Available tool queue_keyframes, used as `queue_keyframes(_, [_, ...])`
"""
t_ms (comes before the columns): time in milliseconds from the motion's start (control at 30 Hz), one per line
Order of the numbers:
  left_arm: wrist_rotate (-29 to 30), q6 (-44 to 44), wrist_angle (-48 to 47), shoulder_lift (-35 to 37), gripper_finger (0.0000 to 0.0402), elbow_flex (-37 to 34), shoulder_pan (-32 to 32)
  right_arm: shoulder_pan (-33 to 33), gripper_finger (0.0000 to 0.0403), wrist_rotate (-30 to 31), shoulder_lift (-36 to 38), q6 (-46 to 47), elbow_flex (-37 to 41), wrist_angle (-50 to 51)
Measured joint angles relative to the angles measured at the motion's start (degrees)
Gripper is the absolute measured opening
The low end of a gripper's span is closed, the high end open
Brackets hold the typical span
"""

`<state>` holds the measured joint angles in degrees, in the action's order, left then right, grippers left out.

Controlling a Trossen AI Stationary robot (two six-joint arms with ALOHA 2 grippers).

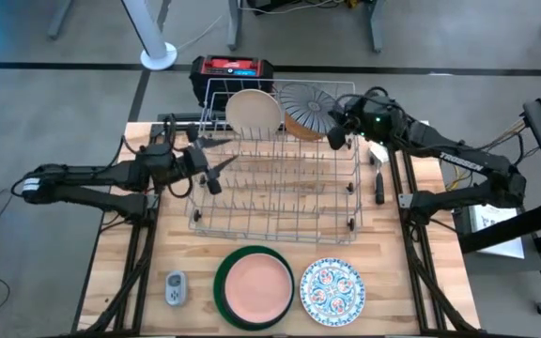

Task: Sort dishes
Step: Put the blue patterned plate into the dish rack

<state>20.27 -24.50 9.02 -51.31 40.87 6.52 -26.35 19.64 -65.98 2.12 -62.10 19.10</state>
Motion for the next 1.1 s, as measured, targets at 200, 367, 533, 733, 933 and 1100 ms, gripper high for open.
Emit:
queue_keyframes(200, [0.74, -1.72, 1.03, 1.85, 0.0197, -0.78, 3.46, 2.80, 0.0022, 8.98, -0.45, 8.17, 0.01, -0.09])
queue_keyframes(367, [1.25, -3.87, 1.07, 2.19, 0.0197, 0.59, 5.84, 7.23, 0.0022, 14.22, 0.36, 11.31, -0.01, 0.14])
queue_keyframes(533, [1.27, -6.01, 0.51, 1.97, 0.0197, 1.20, 7.51, 11.86, 0.0022, 19.55, 1.05, 15.43, -0.10, 0.04])
queue_keyframes(733, [1.39, -8.67, 0.24, 2.10, 0.0197, 1.06, 7.91, 17.47, 0.0022, 26.92, 0.95, 20.13, -0.08, 3.08])
queue_keyframes(933, [1.73, -9.30, -0.63, 1.97, 0.0197, 0.73, 8.00, 21.37, 0.0022, 27.93, 0.98, 20.65, -0.07, 5.99])
queue_keyframes(1100, [1.73, -8.56, -1.05, 1.97, 0.0197, -0.48, 8.00, 22.01, 0.0022, 28.46, 0.85, 26.99, -0.07, 11.88])
